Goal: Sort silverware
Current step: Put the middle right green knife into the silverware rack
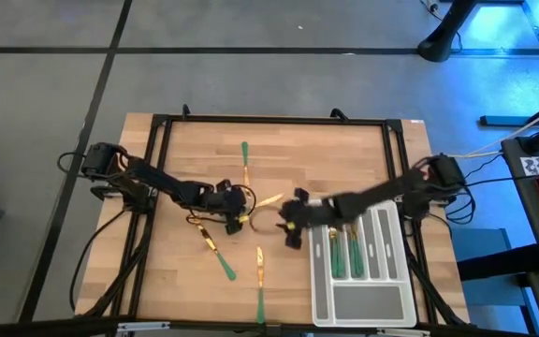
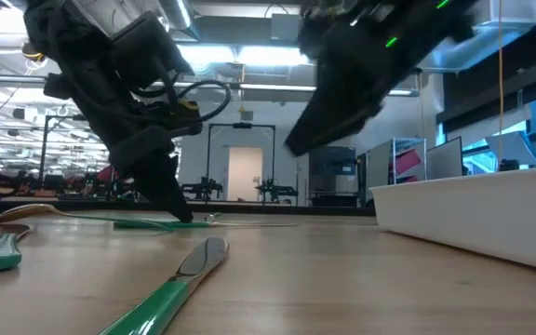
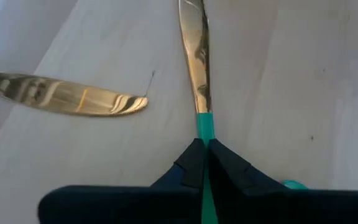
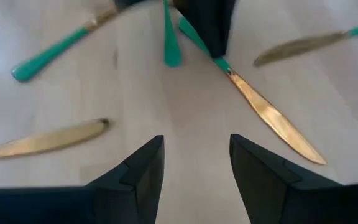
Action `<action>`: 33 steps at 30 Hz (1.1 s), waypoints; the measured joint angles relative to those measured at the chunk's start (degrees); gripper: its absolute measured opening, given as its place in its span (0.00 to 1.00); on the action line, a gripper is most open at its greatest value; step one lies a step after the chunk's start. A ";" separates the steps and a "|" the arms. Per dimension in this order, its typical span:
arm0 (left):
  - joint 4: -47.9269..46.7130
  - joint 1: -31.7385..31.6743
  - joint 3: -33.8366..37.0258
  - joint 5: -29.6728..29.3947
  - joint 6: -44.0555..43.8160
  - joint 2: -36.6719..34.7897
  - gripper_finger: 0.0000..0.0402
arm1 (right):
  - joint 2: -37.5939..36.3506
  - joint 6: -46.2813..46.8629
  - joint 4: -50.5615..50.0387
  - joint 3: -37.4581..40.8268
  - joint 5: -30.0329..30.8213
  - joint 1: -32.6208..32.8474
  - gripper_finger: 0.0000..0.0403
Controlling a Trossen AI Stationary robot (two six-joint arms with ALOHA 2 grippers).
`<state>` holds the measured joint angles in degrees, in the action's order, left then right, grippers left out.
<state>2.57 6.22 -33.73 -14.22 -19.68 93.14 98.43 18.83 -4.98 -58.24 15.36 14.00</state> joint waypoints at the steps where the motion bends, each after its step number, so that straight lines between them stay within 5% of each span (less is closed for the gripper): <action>1: 0.18 0.40 -0.01 -0.58 0.13 0.00 0.02 | 0.76 -1.19 1.03 0.00 -4.04 -2.47 0.45; 11: 0.26 2.89 -0.05 -4.36 1.77 0.00 0.00 | 8.61 -9.43 5.11 0.04 -35.21 -22.35 0.62; 19: 0.30 3.33 -0.07 -5.20 3.71 0.00 0.00 | 9.04 -14.89 7.00 0.00 -37.37 -26.95 0.66; 25: -0.62 6.79 0.01 -13.00 12.89 0.15 0.00 | 13.00 -19.33 8.87 -0.02 -38.04 -25.92 0.66; 33: -1.29 10.59 0.14 -20.59 16.35 0.34 0.00 | 15.95 -23.52 11.93 -0.24 -31.31 -21.19 0.58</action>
<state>1.28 16.81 -33.59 -34.81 -3.33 93.48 114.37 -4.69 6.95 -58.48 -15.95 -7.19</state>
